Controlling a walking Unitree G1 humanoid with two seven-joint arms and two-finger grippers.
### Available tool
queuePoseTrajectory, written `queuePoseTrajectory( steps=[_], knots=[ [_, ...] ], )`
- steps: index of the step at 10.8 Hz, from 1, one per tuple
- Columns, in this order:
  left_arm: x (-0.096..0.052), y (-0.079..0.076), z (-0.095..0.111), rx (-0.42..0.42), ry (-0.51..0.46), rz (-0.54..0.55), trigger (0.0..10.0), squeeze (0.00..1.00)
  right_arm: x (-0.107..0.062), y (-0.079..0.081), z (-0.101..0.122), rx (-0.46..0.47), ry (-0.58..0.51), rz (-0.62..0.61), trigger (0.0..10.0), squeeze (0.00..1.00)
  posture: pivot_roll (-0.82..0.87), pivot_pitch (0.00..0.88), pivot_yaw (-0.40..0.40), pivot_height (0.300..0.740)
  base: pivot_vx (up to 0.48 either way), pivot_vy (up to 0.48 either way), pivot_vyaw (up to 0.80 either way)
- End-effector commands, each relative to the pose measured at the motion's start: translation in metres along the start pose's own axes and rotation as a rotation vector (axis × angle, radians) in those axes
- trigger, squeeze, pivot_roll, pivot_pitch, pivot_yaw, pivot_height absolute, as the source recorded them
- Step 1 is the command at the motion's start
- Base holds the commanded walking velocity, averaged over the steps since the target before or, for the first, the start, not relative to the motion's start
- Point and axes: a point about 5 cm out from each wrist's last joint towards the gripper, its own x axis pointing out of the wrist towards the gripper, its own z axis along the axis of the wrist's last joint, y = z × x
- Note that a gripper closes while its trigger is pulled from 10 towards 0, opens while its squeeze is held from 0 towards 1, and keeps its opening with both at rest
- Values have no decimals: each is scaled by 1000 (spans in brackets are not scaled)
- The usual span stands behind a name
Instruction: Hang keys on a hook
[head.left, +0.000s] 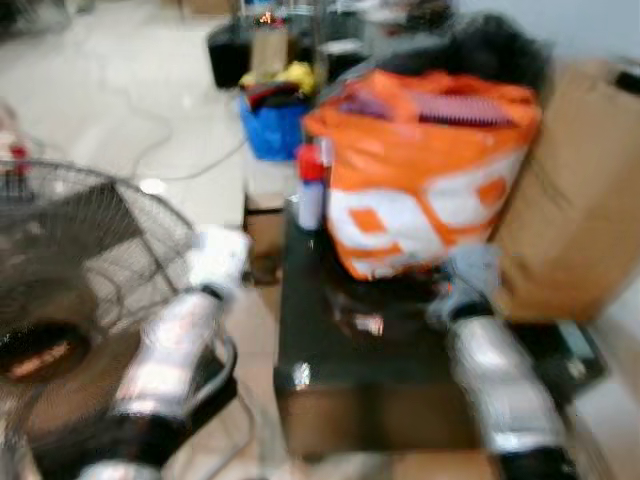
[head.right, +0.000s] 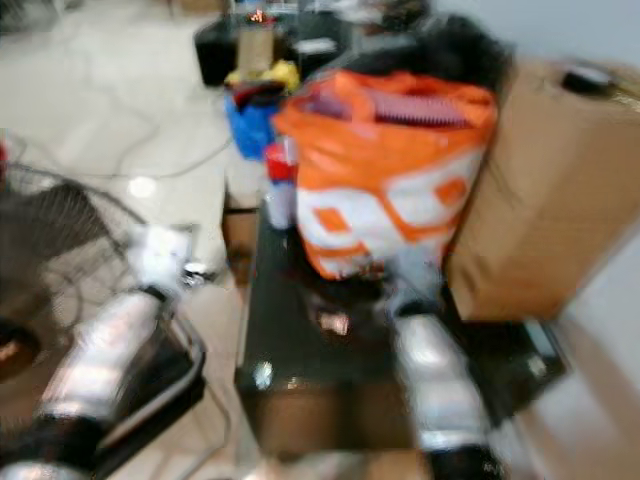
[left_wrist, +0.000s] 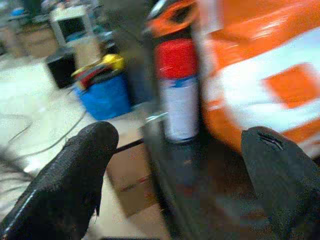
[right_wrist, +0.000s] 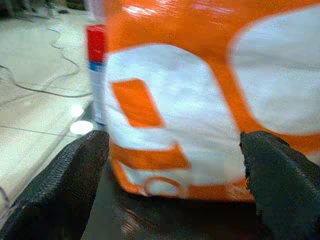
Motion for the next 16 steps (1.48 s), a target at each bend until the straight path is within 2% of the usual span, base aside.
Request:
queuePoseTrajectory(
  steps=[1, 5, 7, 8, 9, 10, 11, 13, 15, 16],
  knots=[
    [2, -10, 5, 0, -20, -31, 10000, 349, -1, -13, 0, -10, -1, -39, 10000, 1000, -14, 0, -8, 740, 349, 0, 0],
    [-5, -8, -4, 10, 19, -17, 10000, 322, -1, -16, -7, -18, 75, -24, 10000, 1000, -22, 0, -35, 740, 259, 0, 0],
    [-3, -10, -7, 75, 30, -82, 10000, 306, -2, -25, -22, -77, 206, -14, 10000, 1000, -22, 0, -54, 740, 0, 0, 0],
    [1, -14, -8, 120, 35, -147, 10000, 310, -2, -26, -26, -96, 230, 5, 10000, 651, -20, 0, -63, 740, 0, 0, 0],
    [6, -18, -10, 164, 49, -212, 10000, 306, 0, -26, -27, -108, 239, 26, 10000, 0, -22, 0, -69, 740, 0, 0, 0],
    [10, -22, -12, 177, 68, -272, 10000, 302, 1, -25, -26, -103, 247, 41, 10000, 0, -24, 0, -71, 740, 0, 0, 0],
    [14, -32, -18, 197, 111, -376, 10000, 306, 3, -25, -27, -127, 272, 84, 10000, 0, -25, 0, -73, 740, 0, 0, 0],
    [17, -51, -35, 217, 217, -573, 10000, 310, 1, -19, -39, -188, 354, 245, 10000, 0, -52, 0, -65, 740, 0, 0, 0],
    [10, -67, -47, 266, 301, -723, 10000, 302, -2, -9, -57, -226, 417, 355, 10000, 0, -89, 0, -45, 740, 0, 0, 0],
    [7, -68, -52, 273, 344, -738, 10000, 306, -3, -4, -61, -233, 420, 404, 10000, 0, -96, 0, -47, 740, 0, 0, 0]
  ],
)
